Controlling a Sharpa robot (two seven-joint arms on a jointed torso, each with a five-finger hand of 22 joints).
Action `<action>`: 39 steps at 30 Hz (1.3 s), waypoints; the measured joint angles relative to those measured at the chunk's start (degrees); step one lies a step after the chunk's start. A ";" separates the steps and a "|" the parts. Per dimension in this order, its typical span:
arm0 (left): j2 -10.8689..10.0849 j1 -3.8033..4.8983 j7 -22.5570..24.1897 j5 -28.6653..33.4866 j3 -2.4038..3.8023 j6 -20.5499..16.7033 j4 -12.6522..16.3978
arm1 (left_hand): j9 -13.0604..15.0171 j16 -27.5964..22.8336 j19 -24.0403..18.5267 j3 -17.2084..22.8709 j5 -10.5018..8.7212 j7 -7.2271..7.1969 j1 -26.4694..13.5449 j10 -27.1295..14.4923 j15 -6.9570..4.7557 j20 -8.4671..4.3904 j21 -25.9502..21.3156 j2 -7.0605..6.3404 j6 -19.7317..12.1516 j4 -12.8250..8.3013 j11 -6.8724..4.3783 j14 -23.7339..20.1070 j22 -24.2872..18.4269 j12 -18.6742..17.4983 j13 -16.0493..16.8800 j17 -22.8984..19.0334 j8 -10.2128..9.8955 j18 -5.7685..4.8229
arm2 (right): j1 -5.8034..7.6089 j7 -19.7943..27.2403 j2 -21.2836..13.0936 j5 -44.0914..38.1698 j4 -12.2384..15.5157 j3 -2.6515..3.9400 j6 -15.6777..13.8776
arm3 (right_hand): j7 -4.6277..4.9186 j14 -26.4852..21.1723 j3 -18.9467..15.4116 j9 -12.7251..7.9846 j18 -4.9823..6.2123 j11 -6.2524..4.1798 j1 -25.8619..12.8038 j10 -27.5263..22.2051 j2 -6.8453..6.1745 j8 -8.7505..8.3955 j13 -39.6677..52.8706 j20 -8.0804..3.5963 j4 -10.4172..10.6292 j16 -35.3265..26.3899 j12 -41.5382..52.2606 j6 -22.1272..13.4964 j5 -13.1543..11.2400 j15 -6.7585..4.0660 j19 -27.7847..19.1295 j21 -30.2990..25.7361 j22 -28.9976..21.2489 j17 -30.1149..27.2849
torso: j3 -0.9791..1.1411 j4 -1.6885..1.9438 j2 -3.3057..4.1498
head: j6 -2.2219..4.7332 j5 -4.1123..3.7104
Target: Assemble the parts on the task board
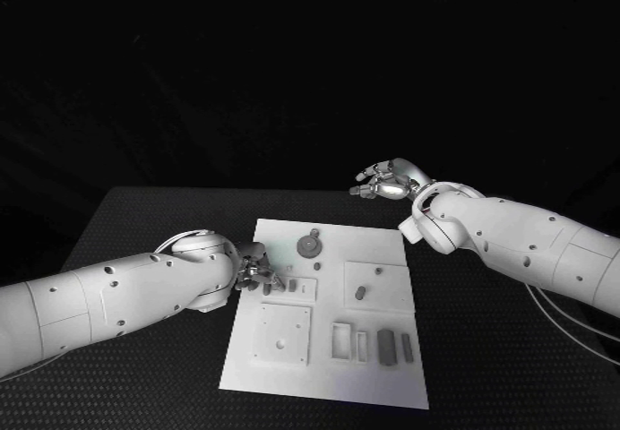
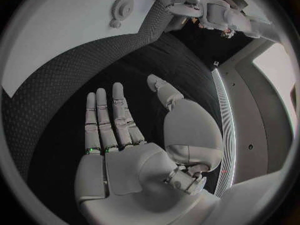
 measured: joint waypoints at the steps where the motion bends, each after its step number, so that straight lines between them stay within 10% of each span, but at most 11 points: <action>1: -0.05 0.00 0.00 0.00 0.03 0.00 -0.01 | 0.00 0.00 0.00 -0.05 0.00 0.00 -0.12 0.00 0.00 0.00 0.00 -0.12 0.00 0.10 0.00 0.00 0.00 0.00 -0.01 0.00 0.00 0.00 | -0.01 0.00 0.00 0.00 0.00 0.00 0.00 | 0.00 0.00 0.00 0.00 0.00 0.00 0.00 0.00 0.00 0.00 -0.05 0.00 0.00 0.00 0.18 0.00 0.00 0.00 0.00 0.00 0.04 0.00 | 0.00 -0.01 0.00 | 0.00 0.00; 15: -0.35 -0.04 -0.05 1.20 1.91 0.67 -0.80 | 0.08 0.00 -0.94 -2.05 0.00 0.10 -3.80 0.00 -0.01 0.29 -0.52 -5.33 -0.92 4.42 0.00 -0.44 -0.01 0.00 -0.39 -0.38 0.21 0.01 | -0.22 -0.03 -0.04 -0.03 0.00 0.00 0.00 | 0.06 0.00 0.00 -0.13 0.00 0.01 0.38 -0.01 0.38 0.00 -0.42 0.00 0.00 0.26 0.21 -0.12 -0.44 0.00 0.00 -0.23 0.30 -0.19 | -0.02 -0.03 0.00 | 0.10 -0.35; 24: -0.40 0.00 0.26 5.07 4.82 0.10 -2.84 | -0.01 -1.18 -2.68 -4.40 0.00 0.54 -5.49 -1.38 0.19 0.79 -1.87 -5.17 -2.84 4.44 0.84 -2.53 -0.02 -1.76 -1.34 -1.24 0.12 0.93 | -0.27 -0.04 -0.05 -0.04 0.00 0.00 0.00 | -0.03 0.01 0.00 -0.19 0.00 0.19 0.38 -0.19 0.38 0.00 -0.55 0.00 0.00 0.26 0.43 -0.41 -0.44 -0.01 0.00 -0.44 0.39 -0.26 | 0.02 -0.01 -0.01 | 0.31 -0.38; 32: 0.49 0.48 5.53 11.53 4.99 -4.46 -3.48 | -2.41 -13.35 -14.91 -3.71 3.29 7.17 4.60 -16.67 7.50 4.16 -11.61 -0.30 -16.79 -4.65 7.25 -16.18 -2.45 -15.65 -8.14 -6.48 -5.94 -1.31 | -0.27 -0.05 -0.05 -0.04 -0.20 0.00 0.00 | -0.25 0.01 0.00 -0.19 0.00 0.19 0.38 -0.19 0.38 0.00 -0.60 0.00 0.00 0.26 0.43 -0.35 -0.44 -0.01 0.00 -0.44 0.39 -0.26 | 0.04 -0.03 -0.01 | 0.62 -0.57; 36: 1.65 0.45 12.49 13.69 4.93 -6.77 -3.83 | -3.54 -17.70 -18.14 0.28 2.43 8.83 19.31 -21.49 10.23 5.18 -14.15 -0.88 -20.12 -5.71 9.56 -20.11 -2.93 -20.99 -11.66 -8.68 -7.30 -1.31 | -0.27 -0.05 0.02 -0.04 -0.36 0.00 0.00 | -0.25 0.01 0.00 -0.19 0.00 0.19 0.38 -0.19 0.38 0.00 -0.60 0.00 0.00 0.25 0.43 -0.34 -0.44 -0.01 0.00 -0.44 0.39 -0.31 | 0.05 -0.05 -0.01 | 0.77 -0.73; 39: 2.40 0.42 17.97 13.38 4.93 -9.07 -4.24 | -3.84 -18.76 -19.08 1.00 1.31 9.27 21.49 -22.64 11.16 5.30 -14.84 -1.04 -20.72 -5.69 10.56 -21.03 -3.11 -22.21 -12.55 -9.28 -7.55 -1.32 | -0.27 -0.05 0.12 -0.04 -0.46 0.00 0.00 | -0.25 0.01 0.00 -0.19 0.00 0.19 0.38 -0.19 0.38 0.00 -0.60 0.00 0.00 0.25 0.43 -0.34 -0.44 -0.01 0.00 -0.44 0.39 -0.31 | 0.05 -0.07 0.02 | 0.96 -0.85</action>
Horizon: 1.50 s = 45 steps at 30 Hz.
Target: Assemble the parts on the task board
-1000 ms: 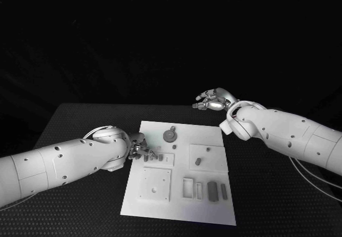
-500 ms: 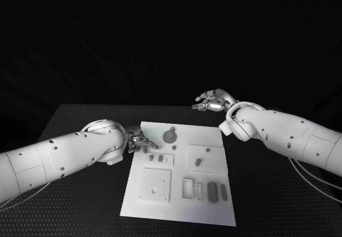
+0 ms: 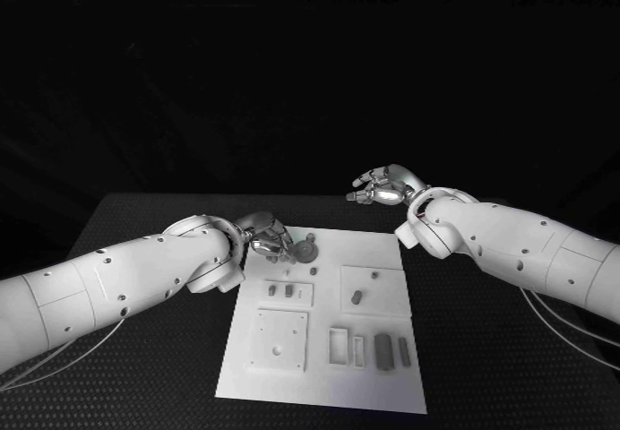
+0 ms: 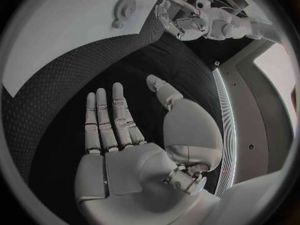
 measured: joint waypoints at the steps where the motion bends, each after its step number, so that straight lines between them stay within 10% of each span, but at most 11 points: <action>1: 0.22 0.00 2.00 -0.68 -0.01 -0.93 -0.19 | -0.14 -0.49 -0.45 0.47 -0.20 0.25 1.16 -0.94 0.34 0.05 -0.30 -0.40 -0.25 -0.01 0.44 -0.34 -0.10 -0.82 -0.48 -0.24 -0.15 0.00 | 0.00 0.00 0.04 0.00 0.00 0.00 0.00 | 0.00 0.00 0.00 -0.02 0.00 0.00 0.00 0.00 0.00 0.07 -0.04 0.00 0.00 0.00 0.00 0.00 0.00 0.00 0.00 0.00 0.02 0.00 | -0.01 0.00 0.01 | 0.06 -0.05; 4: 0.78 0.00 5.42 -2.90 -0.21 -2.69 -0.74 | -1.41 -2.97 -1.26 2.08 -0.09 0.80 5.14 -2.13 1.91 0.57 -1.65 -1.61 -0.75 -0.19 2.48 -0.32 -0.60 -5.68 -4.11 -1.79 -1.28 0.00 | -0.01 0.00 0.12 0.07 -0.01 0.00 0.01 | 0.00 0.00 0.16 -0.08 0.00 0.00 0.00 0.00 0.00 0.21 -0.13 0.00 -0.16 0.00 0.00 -0.01 0.00 0.00 0.00 0.00 0.09 -0.06 | -0.01 -0.04 0.02 | 0.16 -0.08; 11: 2.41 -0.31 10.92 -11.65 -0.59 -5.61 -2.00 | -4.28 -5.43 -0.67 1.24 -0.49 0.24 5.76 1.86 2.11 1.15 -3.31 -2.17 2.02 -0.31 3.12 1.63 -0.57 -13.28 -10.68 -3.29 -2.85 0.00 | -0.01 0.00 0.37 0.25 -0.30 0.00 0.05 | 0.01 0.00 0.16 -0.08 0.00 0.00 0.00 0.00 0.00 0.21 -0.15 0.00 -0.16 0.23 0.00 -0.02 0.00 0.00 0.00 0.00 0.09 -0.06 | 0.03 -0.08 0.06 | 0.54 -0.31; 19: 4.80 -0.58 12.78 -21.04 -1.42 -6.84 -3.51 | -5.73 -3.62 3.36 0.83 -0.54 -0.15 7.42 4.15 -0.09 -0.41 -2.87 -2.62 2.41 -0.26 3.05 6.40 0.64 -18.31 -13.98 -2.23 -4.11 0.01 | -0.01 0.02 0.65 0.36 -0.41 0.00 0.05 | 0.04 0.00 0.01 -0.08 0.00 0.00 0.00 0.00 0.00 0.21 -0.18 0.00 -0.32 0.23 0.00 -0.04 0.00 0.00 0.00 0.00 0.16 -0.11 | 0.03 -0.09 0.09 | 0.56 -0.51; 26: 6.52 -0.69 12.89 -26.16 -2.73 -6.40 -5.69 | -6.27 -2.79 4.15 -0.01 -0.86 -0.15 6.61 4.25 -0.14 -0.79 -2.86 -3.42 2.41 0.00 3.13 7.12 1.10 -20.54 -15.17 -1.59 -4.88 0.00 | -0.01 0.07 0.82 0.40 -0.46 0.00 0.05 | 0.05 0.01 0.01 -0.07 0.00 0.00 0.02 0.00 0.02 0.21 -0.28 0.00 -0.32 0.23 0.22 -0.05 0.00 0.00 0.00 -0.03 0.17 -0.12 | 0.03 -0.08 0.05 | 0.48 -0.70; 33: 7.58 -2.01 13.53 -27.99 -2.83 -6.61 -7.13 | -6.43 -1.91 4.66 -0.39 -1.10 -0.15 6.04 4.20 -0.44 -0.89 -2.86 -3.99 2.41 0.06 3.18 7.83 1.41 -21.24 -15.66 -1.13 -5.23 0.01 | -0.01 0.16 0.86 0.43 -0.47 0.00 0.56 | -0.17 1.48 0.35 -0.38 0.00 0.00 0.35 0.00 0.40 0.85 -2.07 0.32 -1.17 0.66 -0.85 0.17 0.00 -1.31 1.56 -0.93 0.35 -1.89 | -0.01 -0.07 0.08 | 0.46 -0.92; 45: 9.50 -3.37 14.56 -28.95 -2.79 -7.43 -9.50 | -6.59 0.23 6.45 0.30 -0.75 0.10 6.82 5.71 -1.00 -1.22 -2.34 -3.22 3.39 -0.15 2.69 9.73 2.04 -21.99 -16.16 -0.28 -5.23 0.01 | 0.00 0.51 0.97 1.02 -0.52 0.00 1.86 | -0.18 2.18 0.96 -0.88 0.01 0.00 -0.17 0.00 0.92 1.37 -4.26 1.37 -1.91 -7.42 -9.99 0.18 0.00 -0.28 0.71 -6.89 -2.07 -7.86 | 0.00 -0.03 0.11 | 0.28 -1.48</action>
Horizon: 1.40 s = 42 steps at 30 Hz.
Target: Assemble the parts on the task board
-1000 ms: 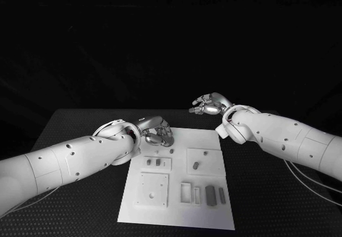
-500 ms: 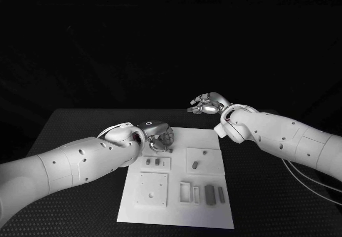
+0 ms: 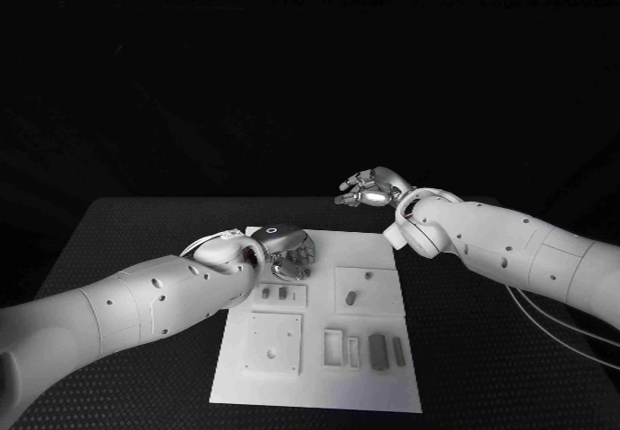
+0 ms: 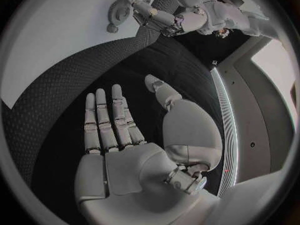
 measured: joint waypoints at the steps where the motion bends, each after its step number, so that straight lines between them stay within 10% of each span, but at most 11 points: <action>1: 0.12 -0.12 0.03 -0.03 0.00 0.01 -0.11 | -0.08 0.61 0.36 0.00 0.00 -0.10 -0.01 0.34 -0.11 -0.18 0.33 -0.01 0.10 0.00 0.03 0.41 0.19 -0.29 -0.08 0.29 0.00 0.00 | 0.00 0.02 0.00 0.02 0.01 0.00 0.04 | 0.00 0.03 0.00 -0.05 0.00 0.00 0.00 0.00 0.00 0.00 0.00 0.00 0.00 0.00 -0.08 0.00 0.00 0.16 0.00 -0.23 0.00 -0.07 | 0.00 0.01 0.00 | -0.04 -0.02; 42: 3.12 -2.05 -0.08 -0.70 0.40 1.41 -4.27 | -1.18 11.67 5.00 0.96 0.21 -0.46 -0.25 3.45 -1.39 -1.52 5.70 2.79 2.71 0.14 -1.18 3.32 1.07 -2.58 -0.98 4.00 -0.99 1.82 | 0.00 0.16 0.25 0.24 0.17 0.00 0.53 | 0.04 0.41 0.00 -0.16 0.00 0.00 0.01 -0.01 0.00 -0.01 0.02 -0.02 0.01 -0.66 -1.34 -0.43 0.00 0.61 0.00 -0.66 0.01 -0.34 | -0.03 0.18 -0.20 | -0.91 -0.44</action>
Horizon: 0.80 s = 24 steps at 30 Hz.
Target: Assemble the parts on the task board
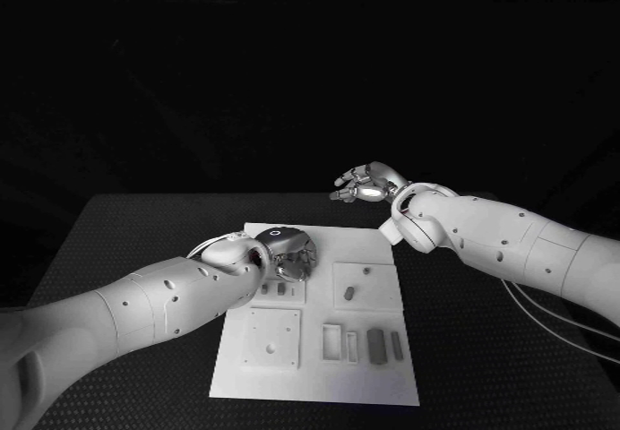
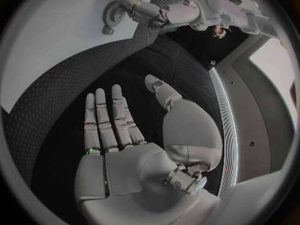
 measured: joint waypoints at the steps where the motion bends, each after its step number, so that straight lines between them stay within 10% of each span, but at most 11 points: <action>1: 0.05 -0.02 0.00 -0.01 0.02 -0.01 -0.02 | -0.03 0.16 0.08 0.00 0.00 0.00 0.00 0.00 0.00 0.08 0.17 0.00 0.00 0.00 -0.01 0.00 0.00 0.00 0.00 0.00 0.00 0.08 | 0.00 0.00 0.00 0.00 0.00 0.00 0.01 | 0.00 0.00 0.00 0.00 0.00 0.00 0.00 0.00 0.00 0.00 0.00 0.00 0.00 0.00 0.00 0.00 0.00 0.00 0.00 0.00 0.00 0.00 | 0.00 -0.01 0.00 | 0.00 -0.01; 24: 0.70 0.33 -0.18 -2.43 -0.30 0.87 -0.66 | 0.06 3.97 1.61 -0.01 -0.11 -0.81 -0.89 3.17 -1.11 -0.63 3.31 1.67 2.65 0.00 -1.12 1.94 -0.01 0.22 0.49 0.46 0.01 0.39 | 0.00 0.01 -0.04 0.00 0.00 0.00 0.08 | 0.18 0.00 0.00 0.01 0.00 0.21 0.00 -0.21 0.00 0.19 0.01 0.00 0.00 -0.23 -0.21 -0.18 0.00 -0.01 0.00 -0.23 0.00 -0.05 | -0.01 0.00 0.03 | -0.40 -0.21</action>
